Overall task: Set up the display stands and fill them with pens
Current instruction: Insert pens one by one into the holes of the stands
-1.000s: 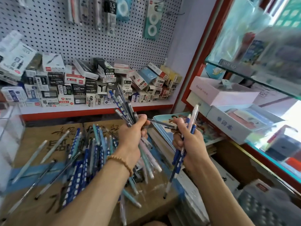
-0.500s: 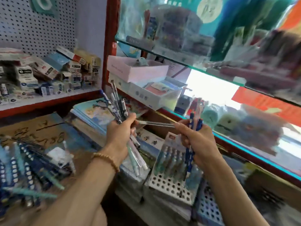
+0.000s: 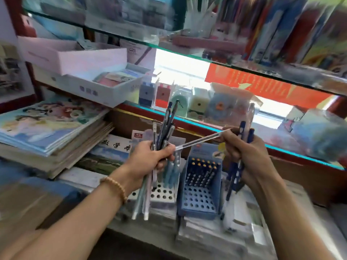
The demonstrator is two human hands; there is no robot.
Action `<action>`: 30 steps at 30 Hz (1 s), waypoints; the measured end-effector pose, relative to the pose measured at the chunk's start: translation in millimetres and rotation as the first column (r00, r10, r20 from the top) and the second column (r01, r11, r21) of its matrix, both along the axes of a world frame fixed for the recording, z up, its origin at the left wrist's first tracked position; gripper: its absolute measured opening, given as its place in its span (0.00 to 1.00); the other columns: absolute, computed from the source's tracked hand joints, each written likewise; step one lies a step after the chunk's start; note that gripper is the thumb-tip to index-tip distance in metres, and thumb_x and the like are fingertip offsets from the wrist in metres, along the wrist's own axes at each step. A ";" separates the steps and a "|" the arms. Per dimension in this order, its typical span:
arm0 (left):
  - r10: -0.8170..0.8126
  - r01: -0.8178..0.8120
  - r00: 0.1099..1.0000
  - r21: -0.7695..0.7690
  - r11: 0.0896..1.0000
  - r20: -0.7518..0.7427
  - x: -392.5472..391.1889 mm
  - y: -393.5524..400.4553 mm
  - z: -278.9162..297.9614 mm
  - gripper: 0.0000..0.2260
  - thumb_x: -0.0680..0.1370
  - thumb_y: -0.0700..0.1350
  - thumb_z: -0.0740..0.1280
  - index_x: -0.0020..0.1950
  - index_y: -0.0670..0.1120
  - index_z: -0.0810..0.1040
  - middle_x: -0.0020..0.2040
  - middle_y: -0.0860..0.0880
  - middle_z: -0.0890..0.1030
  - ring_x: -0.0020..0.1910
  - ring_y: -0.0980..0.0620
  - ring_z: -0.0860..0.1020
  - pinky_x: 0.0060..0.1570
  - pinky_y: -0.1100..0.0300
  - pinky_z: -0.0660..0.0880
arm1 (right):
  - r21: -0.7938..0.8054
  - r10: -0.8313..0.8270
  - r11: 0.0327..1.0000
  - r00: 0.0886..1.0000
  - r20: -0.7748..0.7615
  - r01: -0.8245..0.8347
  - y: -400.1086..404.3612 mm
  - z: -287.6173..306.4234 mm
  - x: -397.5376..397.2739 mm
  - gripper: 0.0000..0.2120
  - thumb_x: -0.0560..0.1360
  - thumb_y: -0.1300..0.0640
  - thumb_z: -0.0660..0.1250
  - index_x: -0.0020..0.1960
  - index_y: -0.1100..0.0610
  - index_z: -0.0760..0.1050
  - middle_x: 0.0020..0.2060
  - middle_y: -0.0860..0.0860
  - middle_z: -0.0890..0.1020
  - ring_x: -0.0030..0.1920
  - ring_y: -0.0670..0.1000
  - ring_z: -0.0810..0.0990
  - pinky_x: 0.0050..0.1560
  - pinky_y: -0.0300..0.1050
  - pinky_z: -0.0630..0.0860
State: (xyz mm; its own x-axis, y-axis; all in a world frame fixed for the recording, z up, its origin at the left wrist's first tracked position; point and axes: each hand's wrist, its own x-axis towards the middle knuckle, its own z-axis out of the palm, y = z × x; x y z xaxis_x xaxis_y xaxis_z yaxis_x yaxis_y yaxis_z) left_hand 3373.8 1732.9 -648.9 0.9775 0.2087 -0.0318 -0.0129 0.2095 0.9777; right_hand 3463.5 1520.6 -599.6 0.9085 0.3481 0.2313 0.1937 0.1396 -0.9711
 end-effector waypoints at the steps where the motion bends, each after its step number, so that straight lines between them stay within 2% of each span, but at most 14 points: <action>1: -0.031 0.031 0.999 0.005 1.000 -0.012 1.2 -5.5 -1.3 0.06 0.79 0.40 0.67 0.43 0.41 0.77 0.33 0.48 0.78 0.24 0.57 0.68 0.23 0.67 0.66 | -0.006 -0.004 1.000 1.000 0.000 0.004 -7.5 -1.5 0.8 0.07 0.70 0.56 0.72 0.40 0.60 0.80 0.21 0.49 0.67 0.21 0.45 0.62 0.25 0.34 0.64; 4: -0.109 0.110 0.994 0.015 0.994 -0.023 8.1 -20.5 -4.7 0.07 0.79 0.42 0.67 0.44 0.40 0.76 0.33 0.48 0.78 0.25 0.56 0.68 0.24 0.66 0.66 | -0.023 -0.051 0.998 0.999 -0.013 0.051 -24.8 -0.6 6.7 0.07 0.72 0.55 0.71 0.39 0.58 0.80 0.22 0.49 0.67 0.22 0.46 0.63 0.26 0.37 0.63; 7: -0.158 0.160 0.986 0.049 0.986 -0.052 18.1 -34.2 -9.4 0.07 0.79 0.42 0.68 0.45 0.40 0.75 0.33 0.47 0.75 0.25 0.56 0.67 0.25 0.66 0.66 | -0.042 -0.231 0.972 0.973 -0.004 0.231 -51.6 7.0 16.3 0.07 0.74 0.55 0.72 0.40 0.57 0.79 0.24 0.50 0.69 0.22 0.46 0.64 0.25 0.38 0.62; 10: -0.211 0.218 0.974 0.090 0.972 -0.082 28.2 -52.9 -15.4 0.07 0.79 0.43 0.68 0.46 0.40 0.74 0.32 0.47 0.73 0.24 0.55 0.67 0.23 0.66 0.65 | -0.117 -0.465 0.875 0.883 0.063 0.469 -87.7 2.7 26.1 0.06 0.74 0.57 0.74 0.42 0.57 0.78 0.23 0.47 0.74 0.22 0.45 0.66 0.24 0.37 0.66; 13: -0.259 0.270 0.961 0.118 0.956 -0.101 37.2 -73.1 -17.5 0.08 0.79 0.44 0.68 0.44 0.41 0.73 0.30 0.49 0.71 0.24 0.56 0.67 0.23 0.66 0.65 | -0.192 -0.590 0.777 0.800 0.113 0.600 -115.7 -17.3 36.9 0.07 0.73 0.58 0.76 0.41 0.58 0.79 0.26 0.48 0.75 0.23 0.43 0.68 0.27 0.39 0.68; 15: -0.272 0.284 0.957 0.122 0.951 -0.104 43.3 -83.4 -18.3 0.09 0.79 0.46 0.68 0.44 0.42 0.73 0.29 0.50 0.71 0.25 0.56 0.67 0.24 0.65 0.65 | -0.275 -0.621 0.716 0.765 0.171 0.642 -125.0 -32.1 43.2 0.09 0.72 0.57 0.77 0.35 0.54 0.80 0.25 0.45 0.77 0.27 0.44 0.72 0.34 0.44 0.70; 17: -0.281 0.295 0.953 0.129 0.947 -0.116 47.6 -90.4 -21.5 0.10 0.79 0.48 0.67 0.45 0.41 0.73 0.29 0.50 0.71 0.25 0.56 0.67 0.24 0.66 0.66 | -0.346 -0.629 0.659 0.742 0.232 0.667 -129.2 -44.6 46.8 0.11 0.72 0.57 0.77 0.33 0.52 0.79 0.28 0.46 0.79 0.30 0.45 0.74 0.40 0.45 0.72; 23: -0.297 0.319 0.943 0.154 0.935 -0.149 54.1 -108.8 -33.5 0.11 0.80 0.47 0.67 0.42 0.43 0.71 0.30 0.49 0.70 0.24 0.55 0.66 0.23 0.64 0.65 | -0.418 -0.654 0.566 0.695 0.298 0.711 -146.0 -68.9 47.6 0.12 0.72 0.59 0.77 0.35 0.50 0.76 0.31 0.48 0.78 0.32 0.47 0.75 0.40 0.42 0.70; 25: -0.305 0.328 0.940 0.164 0.930 -0.151 56.4 -113.9 -34.1 0.11 0.80 0.47 0.67 0.42 0.43 0.72 0.30 0.48 0.69 0.24 0.55 0.66 0.24 0.64 0.65 | -0.450 -0.644 0.546 0.698 0.313 0.706 -149.4 -72.0 48.1 0.10 0.72 0.58 0.76 0.36 0.53 0.77 0.32 0.49 0.78 0.33 0.48 0.76 0.36 0.41 0.70; 27: -0.309 0.332 0.939 0.163 0.929 -0.150 57.7 -117.6 -34.4 0.10 0.80 0.46 0.67 0.42 0.43 0.72 0.30 0.48 0.69 0.25 0.55 0.66 0.24 0.64 0.65 | -0.484 -0.624 0.550 0.721 0.303 0.680 -148.8 -76.7 49.7 0.09 0.73 0.57 0.76 0.38 0.59 0.79 0.33 0.53 0.80 0.34 0.51 0.77 0.37 0.42 0.73; 30: -0.316 0.338 0.936 0.155 0.928 -0.154 58.5 -122.4 -34.9 0.09 0.80 0.46 0.67 0.43 0.44 0.73 0.30 0.48 0.69 0.25 0.55 0.66 0.24 0.64 0.66 | -0.523 -0.591 0.550 0.746 0.306 0.651 -145.6 -84.7 52.7 0.13 0.73 0.55 0.75 0.42 0.65 0.80 0.36 0.60 0.81 0.34 0.53 0.76 0.38 0.45 0.73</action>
